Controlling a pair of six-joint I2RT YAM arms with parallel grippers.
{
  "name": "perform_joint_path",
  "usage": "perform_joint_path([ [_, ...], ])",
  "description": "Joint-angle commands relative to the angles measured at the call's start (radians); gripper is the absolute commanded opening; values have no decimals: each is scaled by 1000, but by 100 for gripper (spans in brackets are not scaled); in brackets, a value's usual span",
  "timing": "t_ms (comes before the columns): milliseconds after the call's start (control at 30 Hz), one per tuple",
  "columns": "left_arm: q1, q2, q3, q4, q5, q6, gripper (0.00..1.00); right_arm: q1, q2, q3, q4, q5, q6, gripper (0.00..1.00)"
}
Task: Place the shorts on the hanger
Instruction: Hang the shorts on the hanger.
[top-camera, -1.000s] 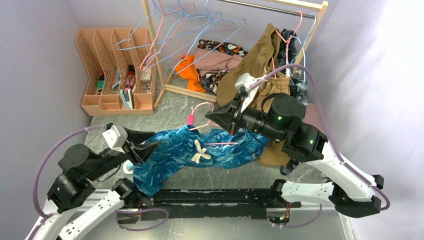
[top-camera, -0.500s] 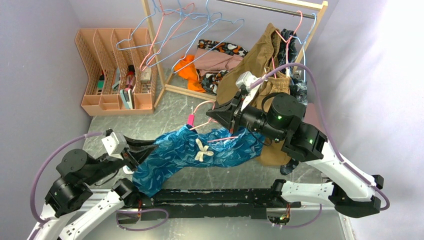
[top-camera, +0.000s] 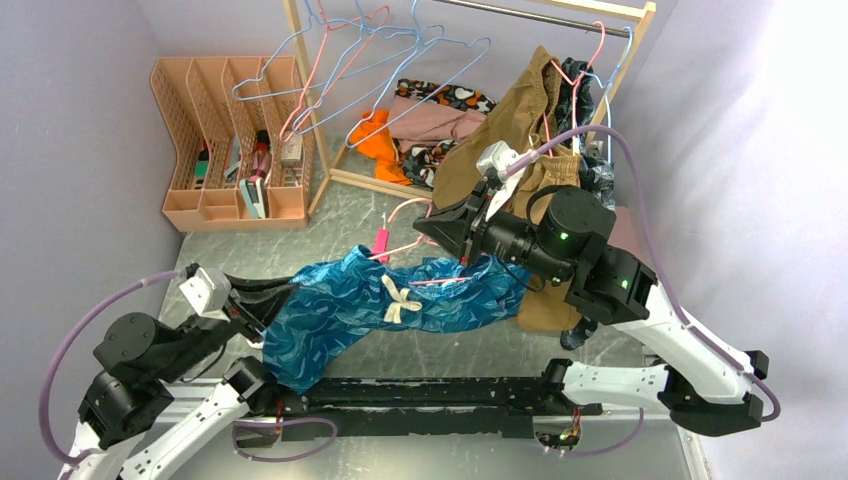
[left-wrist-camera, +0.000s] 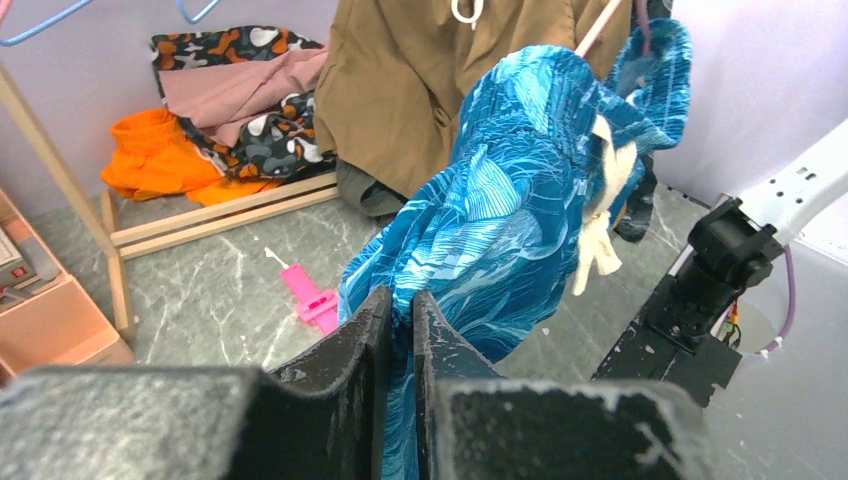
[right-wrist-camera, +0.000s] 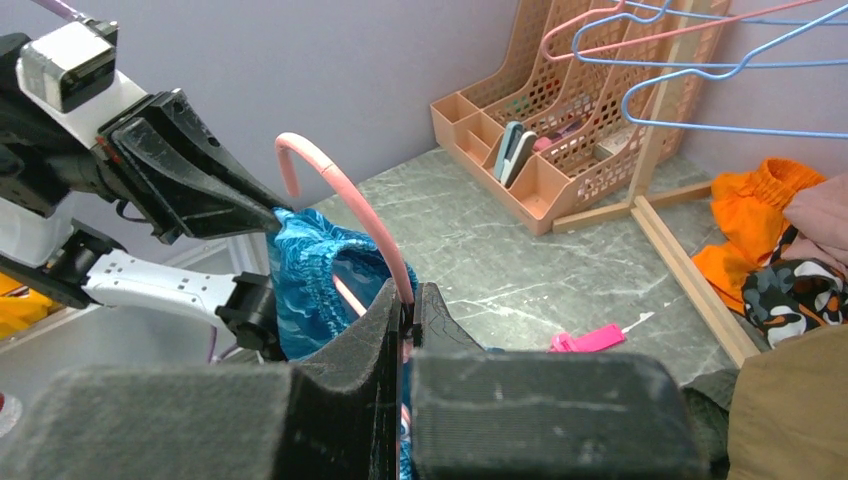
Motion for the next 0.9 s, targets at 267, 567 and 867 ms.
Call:
perform_joint_path([
  [267,7,-49,46,-49,-111,-39,11,1,-51,-1,54,32,14,0],
  [567,6,-41,119,-8,-113,-10,69,1,-43,13,44,21,12,0],
  [867,6,170,168,210,106,49,72,1,-26,8,61,2,15,0],
])
